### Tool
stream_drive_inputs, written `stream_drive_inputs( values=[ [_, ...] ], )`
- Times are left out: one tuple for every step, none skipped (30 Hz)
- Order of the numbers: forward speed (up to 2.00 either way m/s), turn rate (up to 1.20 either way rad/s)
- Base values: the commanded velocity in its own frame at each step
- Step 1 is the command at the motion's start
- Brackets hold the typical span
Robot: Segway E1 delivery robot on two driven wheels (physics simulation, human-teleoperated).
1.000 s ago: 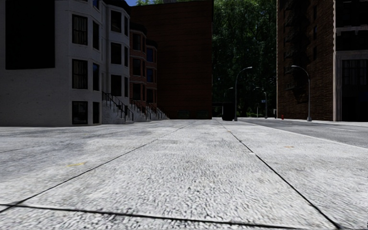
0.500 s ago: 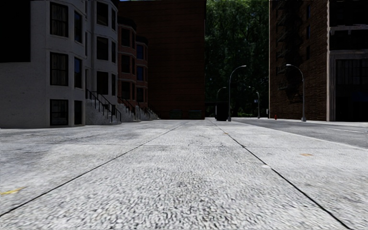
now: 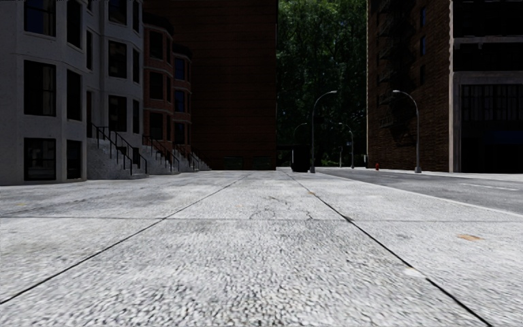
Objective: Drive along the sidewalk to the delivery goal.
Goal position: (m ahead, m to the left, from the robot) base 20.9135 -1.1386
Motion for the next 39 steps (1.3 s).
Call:
stream_drive_inputs(
  values=[
    [2.00, 0.00],
    [2.00, 0.00],
    [2.00, 0.00],
    [2.00, 0.00],
    [2.00, 0.00],
    [2.00, 0.00],
    [2.00, 0.00],
    [2.00, 0.00],
    [2.00, 0.00],
    [2.00, 0.00],
    [2.00, 0.00],
    [2.00, 0.00],
    [2.00, 0.00],
    [2.00, 0.00],
    [2.00, 0.00],
    [2.00, 0.00],
    [2.00, 0.00],
    [2.00, 0.00],
    [2.00, 0.00],
    [2.00, 0.00],
    [2.00, 0.00],
    [2.00, 0.00],
    [2.00, 0.00],
    [2.00, 0.00],
    [2.00, 0.00],
    [2.00, 0.00],
    [2.00, 0.00],
    [2.00, 0.00],
    [2.00, 0.00],
    [2.00, 0.00],
    [2.00, 0.00],
    [2.00, 0.00],
    [2.00, 0.00],
    [2.00, 0.00],
    [2.00, 0.00],
    [2.00, 0.00],
    [2.00, 0.00],
    [2.00, 0.00],
    [2.00, 0.00]
  ],
)
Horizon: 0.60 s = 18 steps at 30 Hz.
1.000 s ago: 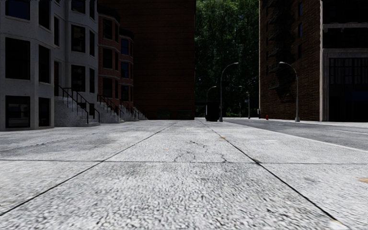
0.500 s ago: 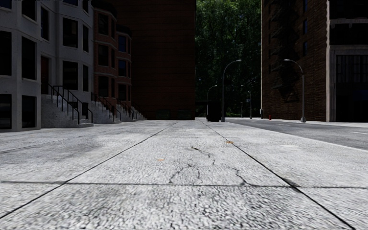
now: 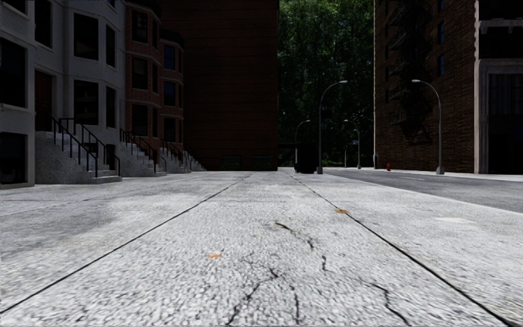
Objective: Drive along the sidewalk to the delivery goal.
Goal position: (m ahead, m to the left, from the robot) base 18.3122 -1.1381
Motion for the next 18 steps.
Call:
stream_drive_inputs(
  values=[
    [2.00, 0.00],
    [2.00, 0.00],
    [2.00, 0.00],
    [2.00, 0.00],
    [2.00, 0.00],
    [2.00, 0.00],
    [2.00, 0.00],
    [2.00, 0.00],
    [2.00, 0.00],
    [2.00, 0.00],
    [2.00, 0.00],
    [2.00, 0.00],
    [2.00, 0.00],
    [2.00, 0.00],
    [2.00, 0.00],
    [2.00, 0.00],
    [2.00, 0.00],
    [2.00, 0.00]
  ],
)
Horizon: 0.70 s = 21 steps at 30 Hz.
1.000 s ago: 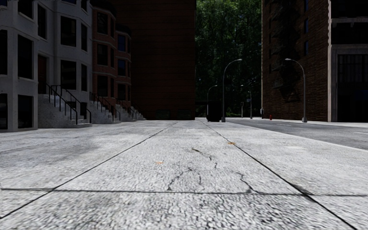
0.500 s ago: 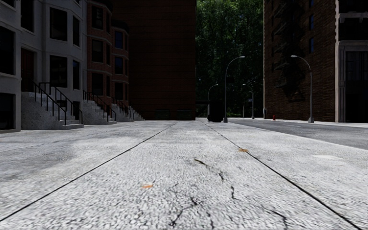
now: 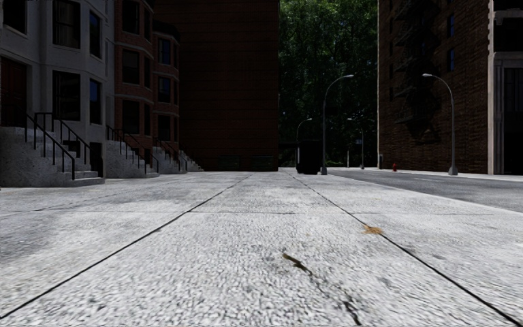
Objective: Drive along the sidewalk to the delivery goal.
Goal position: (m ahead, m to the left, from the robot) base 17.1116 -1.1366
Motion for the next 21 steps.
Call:
stream_drive_inputs(
  values=[
    [2.00, 0.00],
    [2.00, 0.00],
    [2.00, 0.00],
    [2.00, 0.00],
    [2.00, 0.00],
    [2.00, 0.00],
    [2.00, 0.00],
    [2.00, 0.00],
    [2.00, 0.00],
    [2.00, 0.00],
    [2.00, 0.00],
    [2.00, 0.00],
    [2.00, 0.00],
    [2.00, 0.00],
    [2.00, 0.00],
    [2.00, 0.00],
    [2.00, 0.00],
    [2.00, 0.00],
    [2.00, 0.00],
    [2.00, 0.00],
    [2.00, 0.00]
  ],
)
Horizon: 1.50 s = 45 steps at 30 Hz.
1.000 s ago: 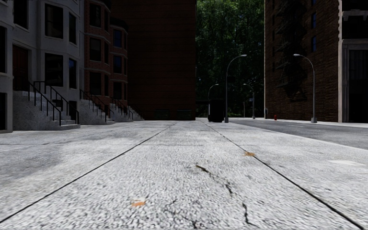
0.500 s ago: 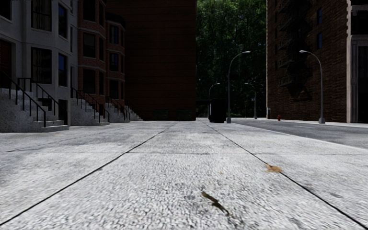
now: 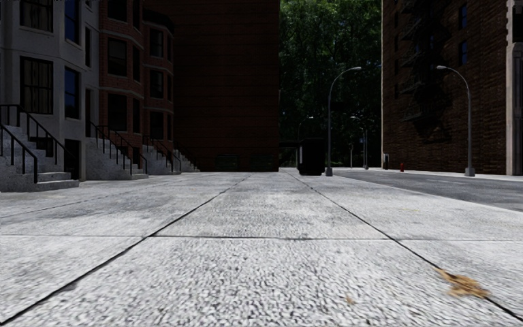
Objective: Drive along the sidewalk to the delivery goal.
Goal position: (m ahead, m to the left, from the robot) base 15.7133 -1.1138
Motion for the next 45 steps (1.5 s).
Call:
stream_drive_inputs(
  values=[
    [2.00, 0.00],
    [2.00, 0.00],
    [2.00, 0.00],
    [2.00, 0.00],
    [2.00, 0.00],
    [2.00, 0.00],
    [2.00, 0.00],
    [2.00, 0.00],
    [2.00, 0.00],
    [2.00, 0.00],
    [2.00, 0.00],
    [2.00, 0.00],
    [2.00, 0.00],
    [2.00, 0.00],
    [2.00, 0.00],
    [2.00, 0.00],
    [2.00, 0.00],
    [2.00, 0.00],
    [2.00, 0.00],
    [2.00, 0.00],
    [2.00, 0.00],
    [2.00, 0.00],
    [2.00, 0.00],
    [2.00, 0.00],
    [2.00, 0.00],
    [2.00, 0.00],
    [2.00, 0.00],
    [2.00, 0.00],
    [2.00, 0.00],
    [2.00, 0.00],
    [2.00, 0.00],
    [2.00, 0.00],
    [2.00, 0.00],
    [2.00, 0.00],
    [2.00, 0.00],
    [2.00, 0.00],
    [2.00, 0.00],
    [2.00, 0.00],
    [2.00, 0.00],
    [2.00, 0.00],
    [2.00, 0.00],
    [2.00, 0.00],
    [2.00, 0.00],
    [2.00, 0.00],
    [2.00, 0.00]
  ],
)
